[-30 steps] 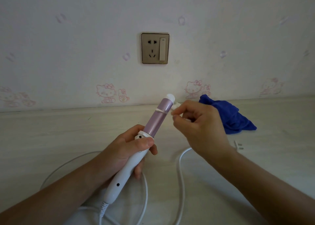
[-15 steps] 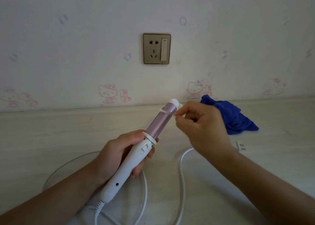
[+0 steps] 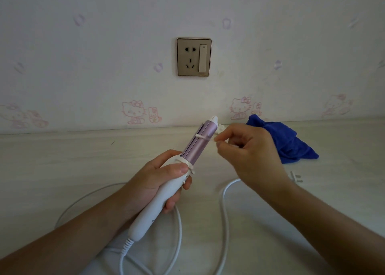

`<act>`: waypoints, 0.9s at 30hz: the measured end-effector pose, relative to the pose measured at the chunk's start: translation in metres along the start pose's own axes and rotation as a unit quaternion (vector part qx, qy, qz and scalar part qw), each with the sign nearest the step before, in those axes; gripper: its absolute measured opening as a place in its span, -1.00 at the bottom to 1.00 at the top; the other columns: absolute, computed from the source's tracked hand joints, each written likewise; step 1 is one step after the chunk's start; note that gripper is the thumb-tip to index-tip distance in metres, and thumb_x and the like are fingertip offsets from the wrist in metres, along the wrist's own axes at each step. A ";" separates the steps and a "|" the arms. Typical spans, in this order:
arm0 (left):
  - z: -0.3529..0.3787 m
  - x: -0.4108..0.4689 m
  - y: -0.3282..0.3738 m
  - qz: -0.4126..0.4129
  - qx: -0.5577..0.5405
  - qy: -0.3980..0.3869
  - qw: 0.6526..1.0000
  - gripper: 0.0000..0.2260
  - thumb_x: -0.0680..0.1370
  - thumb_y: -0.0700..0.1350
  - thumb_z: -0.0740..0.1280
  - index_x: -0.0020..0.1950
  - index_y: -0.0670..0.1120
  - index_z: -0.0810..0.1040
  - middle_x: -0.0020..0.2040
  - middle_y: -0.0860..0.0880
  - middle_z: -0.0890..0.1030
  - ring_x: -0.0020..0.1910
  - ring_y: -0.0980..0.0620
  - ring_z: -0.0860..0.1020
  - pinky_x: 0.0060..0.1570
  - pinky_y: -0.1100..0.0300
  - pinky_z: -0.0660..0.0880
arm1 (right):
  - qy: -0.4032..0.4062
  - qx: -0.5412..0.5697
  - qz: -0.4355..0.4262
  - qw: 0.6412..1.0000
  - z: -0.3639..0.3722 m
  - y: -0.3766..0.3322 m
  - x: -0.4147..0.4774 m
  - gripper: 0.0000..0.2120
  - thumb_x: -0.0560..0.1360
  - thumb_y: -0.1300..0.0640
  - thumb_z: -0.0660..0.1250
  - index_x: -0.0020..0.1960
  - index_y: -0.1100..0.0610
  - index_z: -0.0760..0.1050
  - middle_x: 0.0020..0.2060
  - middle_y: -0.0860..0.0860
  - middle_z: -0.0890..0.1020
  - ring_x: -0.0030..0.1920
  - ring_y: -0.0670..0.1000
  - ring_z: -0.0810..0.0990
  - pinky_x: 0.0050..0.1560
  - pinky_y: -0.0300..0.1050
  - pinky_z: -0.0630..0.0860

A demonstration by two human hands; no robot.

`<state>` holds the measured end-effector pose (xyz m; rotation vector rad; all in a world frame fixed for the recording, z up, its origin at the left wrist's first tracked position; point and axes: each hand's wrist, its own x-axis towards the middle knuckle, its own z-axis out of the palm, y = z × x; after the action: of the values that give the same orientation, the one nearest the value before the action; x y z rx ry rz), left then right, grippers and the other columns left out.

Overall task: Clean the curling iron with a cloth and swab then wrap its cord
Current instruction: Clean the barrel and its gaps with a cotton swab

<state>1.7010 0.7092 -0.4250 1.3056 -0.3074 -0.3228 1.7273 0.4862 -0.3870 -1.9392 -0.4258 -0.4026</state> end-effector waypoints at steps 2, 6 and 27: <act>0.000 0.000 0.001 0.002 -0.005 0.004 1.000 -0.69 0.45 -0.02 0.46 0.13 -0.10 0.56 -0.21 -0.23 0.55 -0.63 0.01 0.41 -0.57 0.27 0.39 | -0.027 -0.002 -0.006 1.000 0.001 0.000 -0.003 -0.80 0.51 0.29 0.43 -0.20 0.02 0.64 -0.51 0.10 0.51 -0.52 -0.08 0.36 -0.42 -0.20 0.42; 0.000 0.000 0.003 0.004 0.000 0.011 1.000 -0.63 0.43 -0.03 0.48 0.19 -0.10 0.56 -0.21 -0.23 0.56 -0.62 0.01 0.41 -0.58 0.28 0.39 | -0.078 -0.001 -0.035 0.996 0.010 -0.005 -0.012 -0.72 0.52 0.28 0.43 -0.20 -0.11 0.63 -0.50 0.04 0.52 -0.53 -0.07 0.37 -0.45 -0.18 0.43; 0.005 -0.003 0.008 -0.029 0.035 -0.008 0.999 -0.52 0.45 0.10 0.37 0.27 -0.16 0.57 -0.23 -0.18 0.51 -0.59 0.04 0.38 -0.57 0.27 0.33 | 0.004 0.033 -0.008 0.999 -0.002 0.005 0.003 -0.75 0.50 0.31 0.42 -0.20 -0.03 0.65 -0.51 0.09 0.50 -0.52 -0.08 0.36 -0.48 -0.19 0.39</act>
<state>1.6968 0.7072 -0.4165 1.3829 -0.2969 -0.3756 1.7321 0.4824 -0.3894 -1.8712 -0.4436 -0.4026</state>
